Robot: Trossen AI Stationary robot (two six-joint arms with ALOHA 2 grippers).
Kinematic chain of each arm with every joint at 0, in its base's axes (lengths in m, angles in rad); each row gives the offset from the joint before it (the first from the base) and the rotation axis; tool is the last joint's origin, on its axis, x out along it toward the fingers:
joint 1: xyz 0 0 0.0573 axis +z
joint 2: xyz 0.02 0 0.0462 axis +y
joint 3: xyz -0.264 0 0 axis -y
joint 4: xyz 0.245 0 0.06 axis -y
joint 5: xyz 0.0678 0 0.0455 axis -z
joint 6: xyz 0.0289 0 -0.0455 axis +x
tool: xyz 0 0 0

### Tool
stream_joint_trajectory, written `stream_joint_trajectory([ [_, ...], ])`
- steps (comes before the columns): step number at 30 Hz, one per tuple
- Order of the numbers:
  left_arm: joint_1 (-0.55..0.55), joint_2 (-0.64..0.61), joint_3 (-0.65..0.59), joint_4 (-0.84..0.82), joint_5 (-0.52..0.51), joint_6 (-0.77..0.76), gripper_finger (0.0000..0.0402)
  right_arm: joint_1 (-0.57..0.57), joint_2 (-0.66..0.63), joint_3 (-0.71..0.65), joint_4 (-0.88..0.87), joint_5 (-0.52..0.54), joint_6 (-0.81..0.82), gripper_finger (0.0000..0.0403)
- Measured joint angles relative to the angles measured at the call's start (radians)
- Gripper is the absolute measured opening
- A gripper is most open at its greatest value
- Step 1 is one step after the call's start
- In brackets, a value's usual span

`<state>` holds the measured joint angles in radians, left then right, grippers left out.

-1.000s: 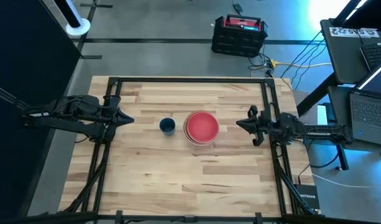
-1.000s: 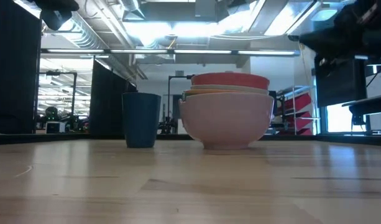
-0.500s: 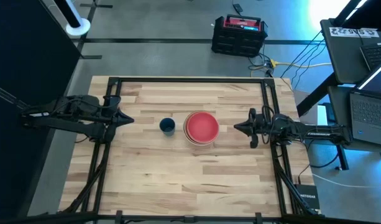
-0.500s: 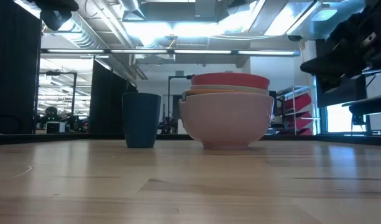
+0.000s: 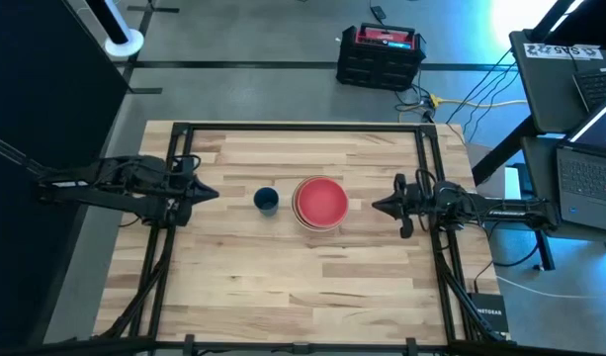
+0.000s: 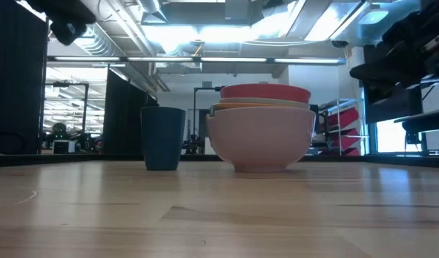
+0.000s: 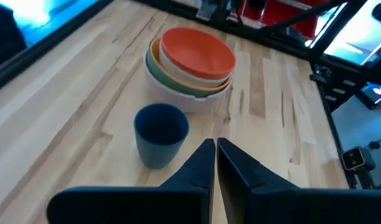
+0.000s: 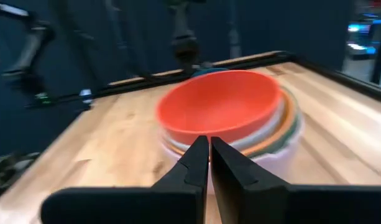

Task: Nest bowls inside each other

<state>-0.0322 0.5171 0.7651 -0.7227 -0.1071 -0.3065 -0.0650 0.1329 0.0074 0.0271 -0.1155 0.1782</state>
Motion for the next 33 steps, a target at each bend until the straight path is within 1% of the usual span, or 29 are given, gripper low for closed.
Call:
stream_joint_trajectory([
  [6,0.000,-0.015,-0.005,0.071,0.025,0.067,0.0000,0.000,0.000,0.000,0.000,0.006,-0.026,0.0001],
  [8,-0.001,-0.029,-0.005,0.068,0.034,0.086,0.0000,0.000,0.000,0.000,0.000,0.007,-0.026,0.0001],
  [13,-0.001,-0.095,-0.005,0.062,0.034,0.135,0.0000,0.000,0.000,0.000,0.001,0.006,-0.004,0.0001],
  [16,-0.001,-0.164,-0.015,0.046,0.034,0.138,0.0000,0.000,0.000,0.000,0.001,0.006,0.017,0.0001],
  [29,-0.001,-0.496,-0.373,0.481,0.044,0.176,0.0000,-0.001,0.000,0.000,0.003,0.006,0.128,0.0001],
  [31,-0.001,-0.507,-0.426,0.526,0.063,0.180,0.0000,-0.001,0.000,0.000,0.001,0.006,0.132,0.0001],
  [33,-0.001,-0.512,-0.480,0.608,0.071,0.178,0.0000,-0.001,0.001,0.000,0.004,0.008,0.132,0.0001],
])
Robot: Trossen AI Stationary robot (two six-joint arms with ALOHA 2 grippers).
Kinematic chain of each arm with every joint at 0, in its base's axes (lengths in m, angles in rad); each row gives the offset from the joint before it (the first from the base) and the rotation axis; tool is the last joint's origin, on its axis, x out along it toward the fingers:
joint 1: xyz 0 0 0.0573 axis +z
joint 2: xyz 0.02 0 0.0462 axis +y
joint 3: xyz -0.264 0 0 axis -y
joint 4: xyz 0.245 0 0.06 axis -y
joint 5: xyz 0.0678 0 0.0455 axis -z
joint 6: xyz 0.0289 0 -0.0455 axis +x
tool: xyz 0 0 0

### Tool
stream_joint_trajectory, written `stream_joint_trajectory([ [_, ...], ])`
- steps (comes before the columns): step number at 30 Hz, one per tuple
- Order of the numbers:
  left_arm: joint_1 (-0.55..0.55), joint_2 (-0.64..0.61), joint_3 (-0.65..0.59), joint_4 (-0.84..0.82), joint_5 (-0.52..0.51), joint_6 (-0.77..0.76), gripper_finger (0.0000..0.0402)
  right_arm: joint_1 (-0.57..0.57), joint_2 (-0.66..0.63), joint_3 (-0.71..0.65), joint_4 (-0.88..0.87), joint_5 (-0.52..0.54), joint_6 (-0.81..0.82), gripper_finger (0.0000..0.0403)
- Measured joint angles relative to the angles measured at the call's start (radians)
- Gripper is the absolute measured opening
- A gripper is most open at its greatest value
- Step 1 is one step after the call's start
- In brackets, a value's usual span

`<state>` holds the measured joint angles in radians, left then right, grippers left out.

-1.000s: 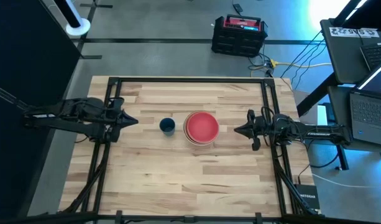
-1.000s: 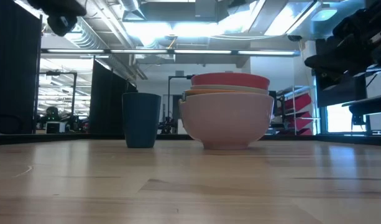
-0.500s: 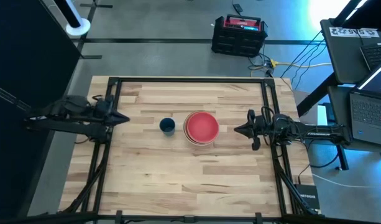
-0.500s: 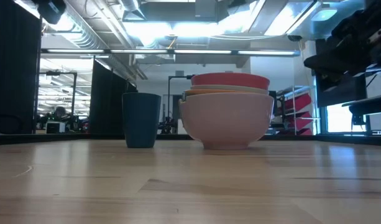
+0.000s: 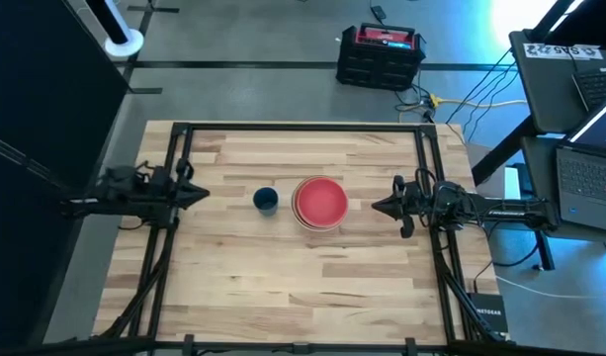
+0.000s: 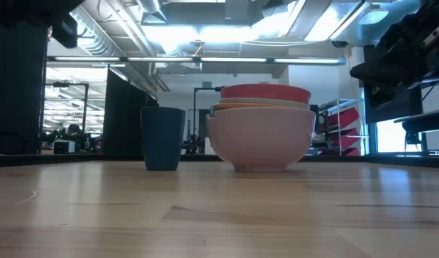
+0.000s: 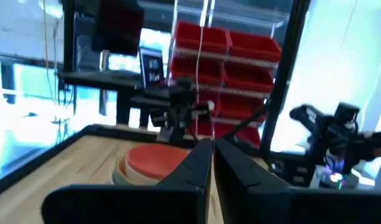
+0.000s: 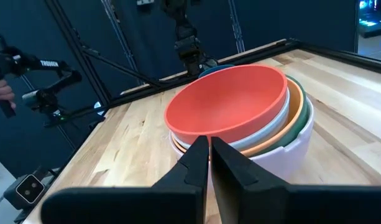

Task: Nest bowls inside each other

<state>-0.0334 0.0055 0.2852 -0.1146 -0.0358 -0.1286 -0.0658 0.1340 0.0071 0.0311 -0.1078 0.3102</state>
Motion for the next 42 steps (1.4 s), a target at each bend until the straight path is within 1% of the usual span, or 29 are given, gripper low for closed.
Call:
stream_joint_trajectory([
  [10,0.000,-0.001,-0.275,0.408,0.034,-0.026,0.0000,0.000,0.001,0.000,-0.006,0.010,0.000,0.0001],
  [13,-0.003,-0.001,-0.276,0.373,0.043,-0.029,0.0000,0.000,0.001,0.000,-0.005,0.010,-0.001,0.0001],
  [28,0.012,0.000,-0.277,0.135,0.051,0.051,0.0000,0.000,0.001,0.000,-0.004,0.010,-0.001,0.0001],
  [35,0.056,0.000,-0.277,0.129,0.047,0.074,0.0000,0.000,0.001,0.000,-0.004,0.010,-0.001,0.0001],
  [42,0.061,0.000,-0.277,0.127,0.046,0.112,0.0000,0.000,0.001,0.000,-0.005,0.010,-0.001,0.0001],
])
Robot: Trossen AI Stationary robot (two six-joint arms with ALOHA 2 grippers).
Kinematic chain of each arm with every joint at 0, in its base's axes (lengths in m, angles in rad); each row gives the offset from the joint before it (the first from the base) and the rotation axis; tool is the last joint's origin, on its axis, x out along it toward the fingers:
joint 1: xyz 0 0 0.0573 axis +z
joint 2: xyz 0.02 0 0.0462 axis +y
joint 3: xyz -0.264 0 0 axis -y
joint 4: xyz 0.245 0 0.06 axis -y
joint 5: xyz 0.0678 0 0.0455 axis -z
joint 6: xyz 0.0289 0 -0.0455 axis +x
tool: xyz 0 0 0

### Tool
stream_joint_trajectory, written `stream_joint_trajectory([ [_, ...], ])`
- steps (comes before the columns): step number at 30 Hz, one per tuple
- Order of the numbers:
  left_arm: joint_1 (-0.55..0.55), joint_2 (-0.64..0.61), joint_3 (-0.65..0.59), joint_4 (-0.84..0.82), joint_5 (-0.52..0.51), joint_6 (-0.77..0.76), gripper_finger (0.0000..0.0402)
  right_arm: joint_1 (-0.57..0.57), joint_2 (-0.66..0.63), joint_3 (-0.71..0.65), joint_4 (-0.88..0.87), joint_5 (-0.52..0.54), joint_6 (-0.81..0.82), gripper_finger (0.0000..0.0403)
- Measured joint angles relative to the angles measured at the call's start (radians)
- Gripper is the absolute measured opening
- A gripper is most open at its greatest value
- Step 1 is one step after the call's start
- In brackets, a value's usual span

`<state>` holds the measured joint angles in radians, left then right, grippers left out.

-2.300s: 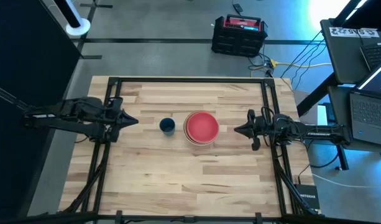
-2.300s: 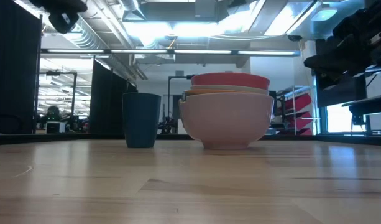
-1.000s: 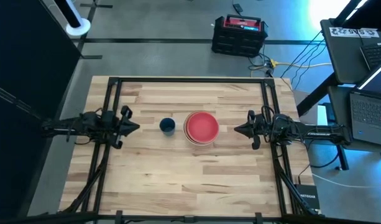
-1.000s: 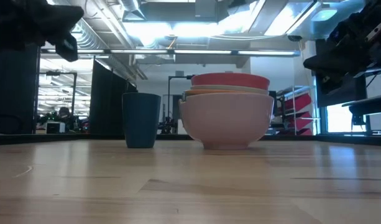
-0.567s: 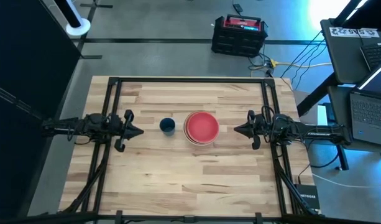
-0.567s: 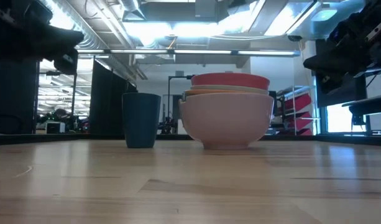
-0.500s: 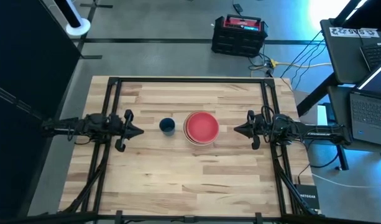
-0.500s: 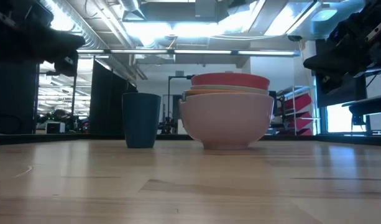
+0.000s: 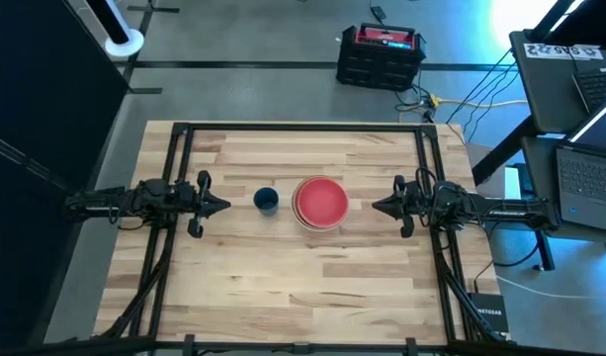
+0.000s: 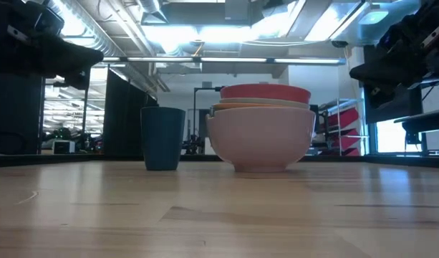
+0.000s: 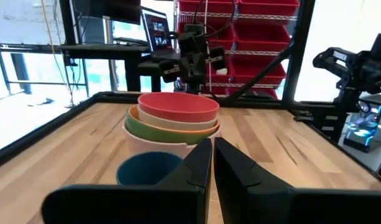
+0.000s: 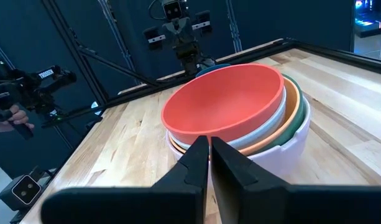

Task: Nest bowls inside each other

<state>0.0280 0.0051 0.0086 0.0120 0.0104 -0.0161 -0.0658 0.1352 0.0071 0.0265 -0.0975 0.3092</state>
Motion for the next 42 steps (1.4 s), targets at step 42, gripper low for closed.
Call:
stream_joint_trajectory([
  [42,0.000,0.000,0.000,-0.003,-0.002,0.018,0.0000,0.000,0.000,0.000,-0.002,0.019,-0.289,0.0001],
])
